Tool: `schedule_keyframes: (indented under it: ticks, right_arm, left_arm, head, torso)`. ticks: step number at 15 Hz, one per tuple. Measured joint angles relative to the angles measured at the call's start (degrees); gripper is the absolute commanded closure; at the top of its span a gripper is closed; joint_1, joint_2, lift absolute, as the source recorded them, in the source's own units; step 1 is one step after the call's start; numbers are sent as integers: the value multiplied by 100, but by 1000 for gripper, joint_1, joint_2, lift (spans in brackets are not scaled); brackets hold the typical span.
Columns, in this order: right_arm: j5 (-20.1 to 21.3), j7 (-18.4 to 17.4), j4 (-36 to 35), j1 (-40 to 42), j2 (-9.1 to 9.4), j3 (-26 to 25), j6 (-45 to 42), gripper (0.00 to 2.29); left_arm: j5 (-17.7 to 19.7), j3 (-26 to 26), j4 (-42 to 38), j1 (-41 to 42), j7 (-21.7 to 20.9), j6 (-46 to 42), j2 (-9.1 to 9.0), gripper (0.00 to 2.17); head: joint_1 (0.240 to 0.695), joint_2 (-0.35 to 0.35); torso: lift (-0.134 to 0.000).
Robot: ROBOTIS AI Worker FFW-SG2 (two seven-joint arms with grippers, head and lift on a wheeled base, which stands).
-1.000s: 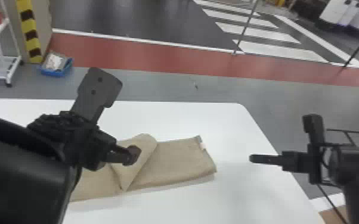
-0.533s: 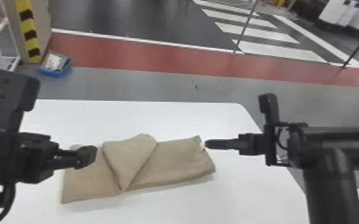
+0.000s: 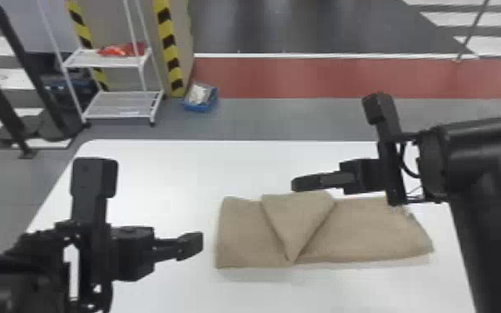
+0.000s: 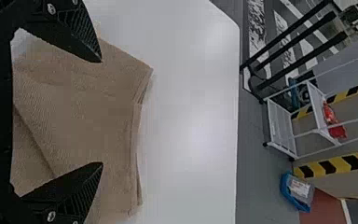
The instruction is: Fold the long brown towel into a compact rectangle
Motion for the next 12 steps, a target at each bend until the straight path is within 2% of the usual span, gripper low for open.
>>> schedule_keyframes:
  ticks: [1, 3, 5, 12]
  right_arm:
    - [77, -12, 263, -201, 176, 154, 26, 147]
    - [289, -66, 582, -495, 317, 455, 39, 211]
    - [462, -139, 762, -685, 337, 700, 40, 286]
    - [833, -93, 1306, -890, 341, 1330, 41, 289]
  left_arm:
    - [34, 65, -16, 71, -25, 0, 4, 36]
    - [96, 169, -34, 151, -41, 0, 14, 36]
    - [187, 311, -55, 208, -66, 0, 36, 36]
    - [304, 493, -55, 227, -97, 0, 54, 36]
  head:
    - [695, 133]
    - [695, 157]
    - [695, 168]
    - [695, 192]
  torso:
    - [-124]
    - [-124]
    - [-124]
    - [-124]
